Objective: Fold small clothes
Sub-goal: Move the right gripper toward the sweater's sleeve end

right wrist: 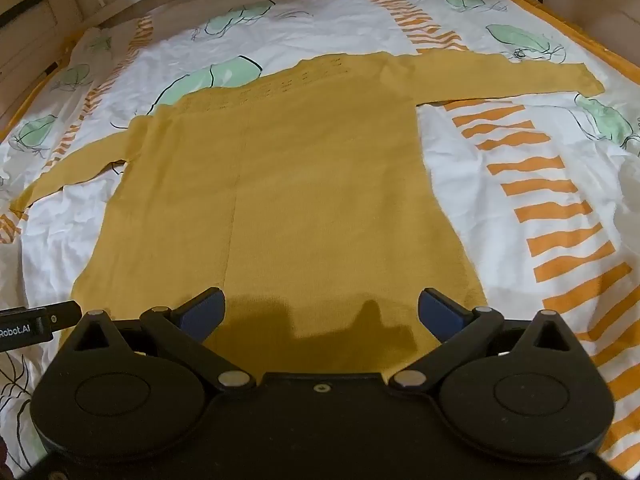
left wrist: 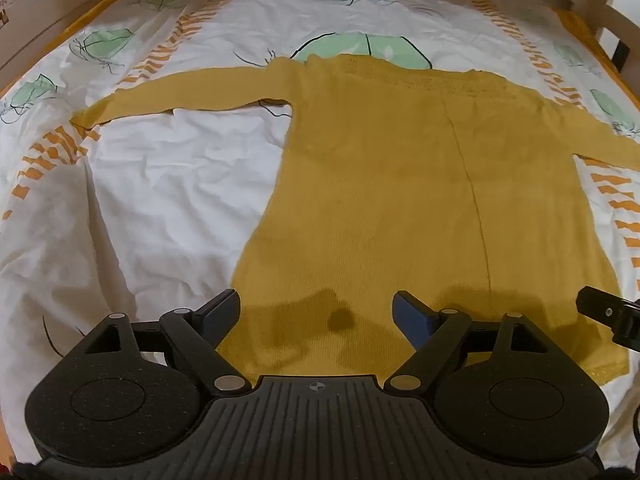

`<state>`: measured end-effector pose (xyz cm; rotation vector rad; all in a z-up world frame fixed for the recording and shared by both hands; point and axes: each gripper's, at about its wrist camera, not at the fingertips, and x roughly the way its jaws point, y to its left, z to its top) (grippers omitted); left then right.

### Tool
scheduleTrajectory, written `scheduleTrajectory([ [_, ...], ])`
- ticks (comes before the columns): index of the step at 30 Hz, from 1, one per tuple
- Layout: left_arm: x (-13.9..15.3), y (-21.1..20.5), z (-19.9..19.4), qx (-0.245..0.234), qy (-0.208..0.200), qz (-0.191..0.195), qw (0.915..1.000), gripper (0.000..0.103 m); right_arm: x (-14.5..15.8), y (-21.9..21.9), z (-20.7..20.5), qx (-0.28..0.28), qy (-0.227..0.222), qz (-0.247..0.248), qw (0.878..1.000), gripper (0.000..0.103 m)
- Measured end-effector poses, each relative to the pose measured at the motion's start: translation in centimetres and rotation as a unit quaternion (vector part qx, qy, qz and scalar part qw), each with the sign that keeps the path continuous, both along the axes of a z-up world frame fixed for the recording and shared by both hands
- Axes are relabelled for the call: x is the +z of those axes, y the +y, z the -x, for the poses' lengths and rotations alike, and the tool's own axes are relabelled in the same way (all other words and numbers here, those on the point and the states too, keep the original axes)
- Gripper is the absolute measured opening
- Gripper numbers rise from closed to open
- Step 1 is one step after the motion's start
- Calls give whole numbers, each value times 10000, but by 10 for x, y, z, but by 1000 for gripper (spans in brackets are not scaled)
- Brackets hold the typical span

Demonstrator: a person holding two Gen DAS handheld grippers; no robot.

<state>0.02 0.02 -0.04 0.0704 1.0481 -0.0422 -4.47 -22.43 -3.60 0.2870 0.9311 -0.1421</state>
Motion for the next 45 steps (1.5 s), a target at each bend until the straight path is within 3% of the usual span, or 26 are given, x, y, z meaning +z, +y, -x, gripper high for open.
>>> scheduleTrajectory([
  [19,-6,3,-5,22,131,66,9999,83,1,2,-10,127,-13,-267,9996,102],
  [26,-5,3,-11,12,-239,-29,9997,83,-4,-7,-17,232,-2,-627,9978,102],
  [31,4,0,-19,-20,-787,71,9969,83,-6,-22,-24,354,-340,-946,9943,102],
  [34,7,-3,-27,-83,-917,114,9957,83,-5,-35,-31,388,-569,-907,9935,102],
  [36,11,-4,-33,-159,-1184,397,9920,83,-5,-46,-36,346,-706,-899,9928,103],
  [42,6,-14,-63,-273,-1211,1010,9871,83,-2,-98,-54,117,-994,-962,9903,103],
  [45,4,-31,-81,-397,-1301,809,9874,83,1,-132,-64,-148,-1094,-831,9904,103],
])
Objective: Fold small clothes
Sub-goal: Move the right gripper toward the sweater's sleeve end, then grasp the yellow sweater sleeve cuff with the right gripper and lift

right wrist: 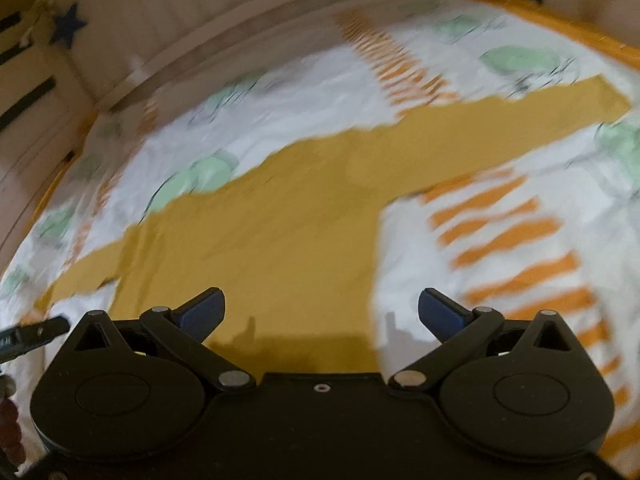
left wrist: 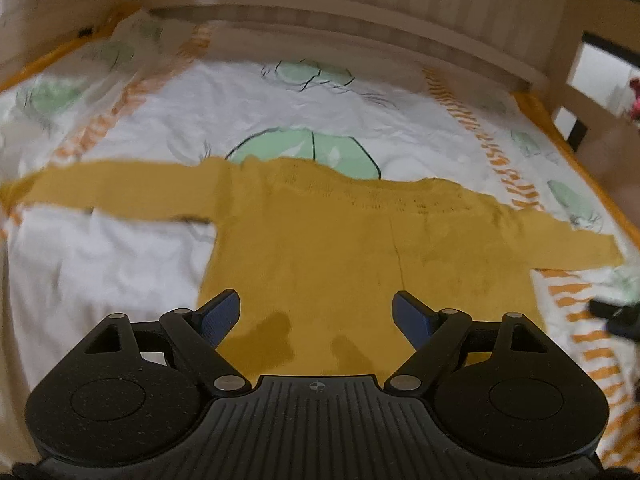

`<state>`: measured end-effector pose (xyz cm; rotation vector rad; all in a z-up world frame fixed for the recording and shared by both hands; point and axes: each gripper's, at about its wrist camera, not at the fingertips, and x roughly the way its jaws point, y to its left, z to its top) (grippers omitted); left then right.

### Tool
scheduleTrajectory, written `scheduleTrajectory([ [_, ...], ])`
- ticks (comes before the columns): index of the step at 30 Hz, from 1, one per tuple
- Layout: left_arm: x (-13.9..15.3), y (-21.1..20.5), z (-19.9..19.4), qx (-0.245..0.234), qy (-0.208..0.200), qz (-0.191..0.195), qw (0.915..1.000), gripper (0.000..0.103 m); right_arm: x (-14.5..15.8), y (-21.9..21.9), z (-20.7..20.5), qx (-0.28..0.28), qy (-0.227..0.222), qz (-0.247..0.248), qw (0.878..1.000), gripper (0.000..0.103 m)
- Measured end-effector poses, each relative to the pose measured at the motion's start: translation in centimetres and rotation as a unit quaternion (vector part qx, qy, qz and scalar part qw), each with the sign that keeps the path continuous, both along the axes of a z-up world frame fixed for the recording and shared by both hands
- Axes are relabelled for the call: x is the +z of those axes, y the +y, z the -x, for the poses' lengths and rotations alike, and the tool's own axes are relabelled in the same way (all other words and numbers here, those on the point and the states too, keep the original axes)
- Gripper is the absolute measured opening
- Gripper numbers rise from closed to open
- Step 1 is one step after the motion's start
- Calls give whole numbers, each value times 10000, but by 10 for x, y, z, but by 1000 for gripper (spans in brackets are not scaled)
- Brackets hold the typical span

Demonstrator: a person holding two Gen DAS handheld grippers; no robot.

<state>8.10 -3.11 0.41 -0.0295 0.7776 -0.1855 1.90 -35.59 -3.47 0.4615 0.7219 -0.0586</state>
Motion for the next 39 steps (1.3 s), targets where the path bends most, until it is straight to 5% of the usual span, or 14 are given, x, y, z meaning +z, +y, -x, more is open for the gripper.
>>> scheduleTrajectory([
  [10,-15,-49,-68,-108,-25,-300,9995,83,-8,-120,-47,-606,157,-82,9980,103],
  [16,-29,-70,-95,-55,38,-492,9988,83,-10,-188,-73,-1065,322,864,9900,102],
  [22,-57,-83,-111,48,226,-870,9959,83,-19,-258,-92,-1689,372,1180,9778,101],
  [26,-75,-90,-113,4,417,-1051,9936,83,-29,-291,-110,-1902,608,1351,9705,81],
  [33,-92,-91,-106,53,375,-940,9949,85,-39,-322,-120,-2091,719,1538,9631,81],
  [39,-97,-88,-103,177,279,-851,9958,97,-59,-336,-129,-2126,891,1387,9631,81],
])
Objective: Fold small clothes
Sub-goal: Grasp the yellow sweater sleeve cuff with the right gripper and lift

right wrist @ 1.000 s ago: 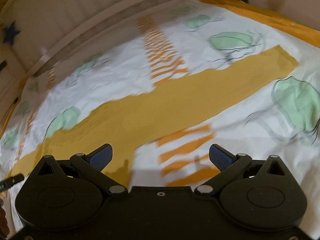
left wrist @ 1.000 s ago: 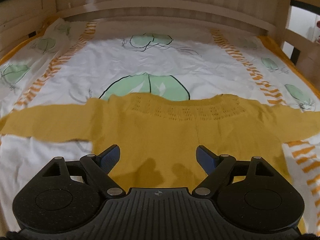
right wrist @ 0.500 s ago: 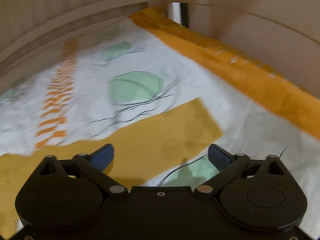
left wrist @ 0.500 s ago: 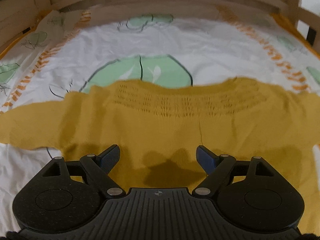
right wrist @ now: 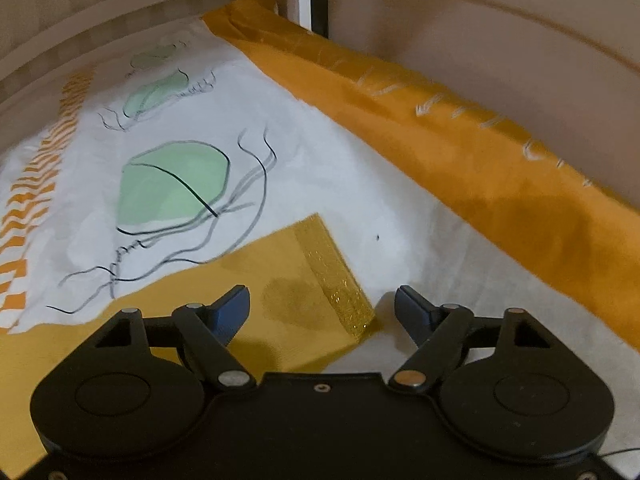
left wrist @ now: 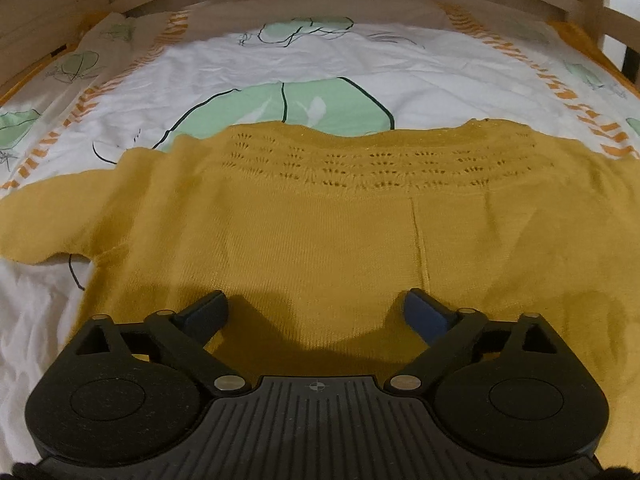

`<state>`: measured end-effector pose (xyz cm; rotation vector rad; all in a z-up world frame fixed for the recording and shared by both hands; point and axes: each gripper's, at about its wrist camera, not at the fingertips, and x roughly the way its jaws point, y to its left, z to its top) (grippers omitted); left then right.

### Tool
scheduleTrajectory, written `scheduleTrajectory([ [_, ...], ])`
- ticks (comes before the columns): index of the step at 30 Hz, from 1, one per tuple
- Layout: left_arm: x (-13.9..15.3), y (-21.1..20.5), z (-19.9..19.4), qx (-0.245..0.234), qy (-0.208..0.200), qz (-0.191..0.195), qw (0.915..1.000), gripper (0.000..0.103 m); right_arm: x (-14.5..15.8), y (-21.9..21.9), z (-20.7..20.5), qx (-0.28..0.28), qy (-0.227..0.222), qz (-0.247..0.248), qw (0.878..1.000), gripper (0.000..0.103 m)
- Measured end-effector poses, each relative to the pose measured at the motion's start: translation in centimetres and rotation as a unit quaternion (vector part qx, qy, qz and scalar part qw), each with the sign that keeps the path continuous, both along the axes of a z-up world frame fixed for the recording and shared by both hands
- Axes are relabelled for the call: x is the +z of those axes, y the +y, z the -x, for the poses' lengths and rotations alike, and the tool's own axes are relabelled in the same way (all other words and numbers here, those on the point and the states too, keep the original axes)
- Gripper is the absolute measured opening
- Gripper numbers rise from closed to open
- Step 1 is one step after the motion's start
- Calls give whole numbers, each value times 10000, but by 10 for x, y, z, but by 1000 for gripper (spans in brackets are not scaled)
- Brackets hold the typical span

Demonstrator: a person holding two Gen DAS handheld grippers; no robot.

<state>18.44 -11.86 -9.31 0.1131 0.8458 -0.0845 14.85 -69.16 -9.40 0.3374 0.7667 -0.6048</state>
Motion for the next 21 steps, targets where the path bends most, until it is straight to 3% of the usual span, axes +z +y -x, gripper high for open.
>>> scheduleTrajectory([
  [3,1,-2,-2,-12,34,-14,10000,98,-8,-1,-2,-8,12,-20,10000,73],
  [4,2,-2,-2,-15,50,-23,10000,98,-9,-1,-2,-18,25,31,10000,61],
  [6,3,-3,-5,-11,97,-4,10000,98,-7,-1,1,-71,-21,22,10000,21],
  [7,3,-3,-5,-11,114,6,9999,98,-5,-3,3,-82,-91,-129,9998,12],
  [9,3,-3,-7,-12,151,33,9999,98,2,-5,10,-143,-214,-333,9991,12],
  [13,7,-2,-11,-89,237,33,9997,96,25,-4,29,-186,-253,-163,9994,12],
  [17,16,0,-14,-226,378,51,9990,90,49,-4,49,-324,-544,-382,9973,12],
  [21,28,10,-7,-335,328,56,9989,89,82,23,51,15,-853,-534,9949,12],
])
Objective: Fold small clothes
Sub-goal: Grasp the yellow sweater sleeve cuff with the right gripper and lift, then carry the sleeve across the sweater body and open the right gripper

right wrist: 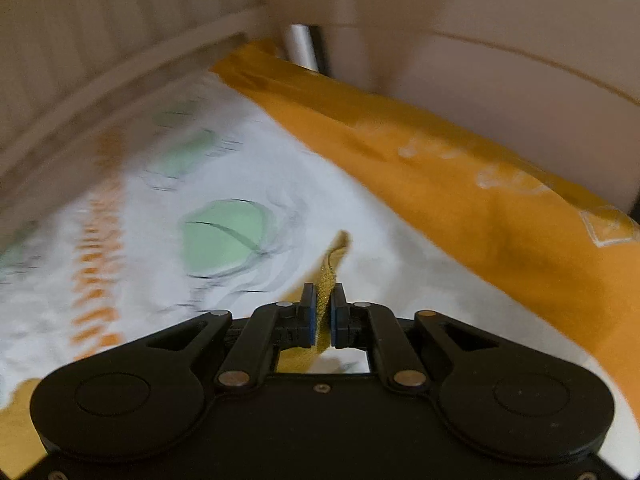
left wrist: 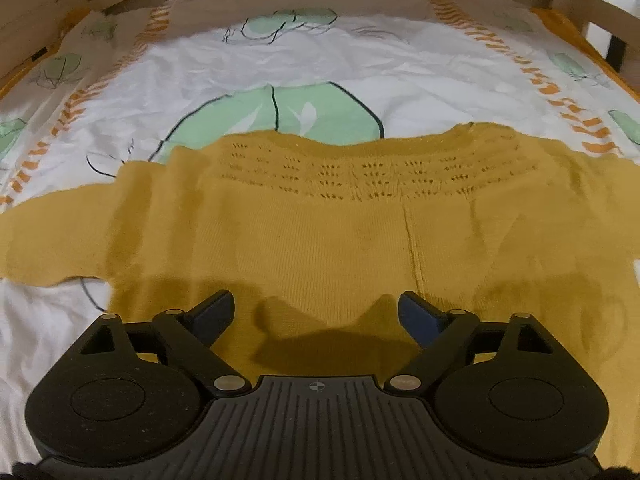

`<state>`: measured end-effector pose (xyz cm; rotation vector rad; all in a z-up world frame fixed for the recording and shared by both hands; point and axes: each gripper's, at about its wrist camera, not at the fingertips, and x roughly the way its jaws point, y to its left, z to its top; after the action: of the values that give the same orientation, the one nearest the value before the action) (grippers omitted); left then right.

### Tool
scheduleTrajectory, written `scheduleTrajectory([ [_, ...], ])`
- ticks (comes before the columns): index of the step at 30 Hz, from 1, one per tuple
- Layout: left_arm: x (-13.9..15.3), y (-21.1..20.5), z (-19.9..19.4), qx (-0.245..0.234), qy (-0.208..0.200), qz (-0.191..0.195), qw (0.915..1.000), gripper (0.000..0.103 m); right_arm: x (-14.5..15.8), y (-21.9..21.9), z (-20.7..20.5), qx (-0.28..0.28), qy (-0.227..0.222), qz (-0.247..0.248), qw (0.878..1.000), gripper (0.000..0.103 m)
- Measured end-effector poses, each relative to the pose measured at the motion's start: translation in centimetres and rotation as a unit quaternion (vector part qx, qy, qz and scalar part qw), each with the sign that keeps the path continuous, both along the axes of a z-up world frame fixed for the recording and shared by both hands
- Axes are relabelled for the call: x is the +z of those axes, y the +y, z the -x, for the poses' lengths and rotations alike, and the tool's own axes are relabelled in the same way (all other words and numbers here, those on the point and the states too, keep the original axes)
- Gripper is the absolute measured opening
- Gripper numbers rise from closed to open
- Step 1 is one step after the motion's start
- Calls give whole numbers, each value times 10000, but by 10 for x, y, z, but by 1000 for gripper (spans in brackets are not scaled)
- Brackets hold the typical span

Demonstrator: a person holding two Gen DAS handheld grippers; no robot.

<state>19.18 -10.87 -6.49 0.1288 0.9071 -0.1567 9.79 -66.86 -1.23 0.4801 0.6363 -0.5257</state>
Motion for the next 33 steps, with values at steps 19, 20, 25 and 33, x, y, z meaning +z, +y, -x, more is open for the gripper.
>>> scheduleTrajectory([
  [19,42,159,35,596,-190,177,9979,89,103,319,-102,2943,-1390,-861,9416,12],
  [20,42,168,36,658,-184,198,9975,89,100,338,-109,3053,-1416,-953,9368,12],
  [25,43,205,42,911,-205,232,9954,89,66,418,-136,3428,-1333,-1281,9211,12],
  [33,40,238,50,1129,-246,263,9930,89,14,503,-153,3644,-890,-1415,9161,12],
])
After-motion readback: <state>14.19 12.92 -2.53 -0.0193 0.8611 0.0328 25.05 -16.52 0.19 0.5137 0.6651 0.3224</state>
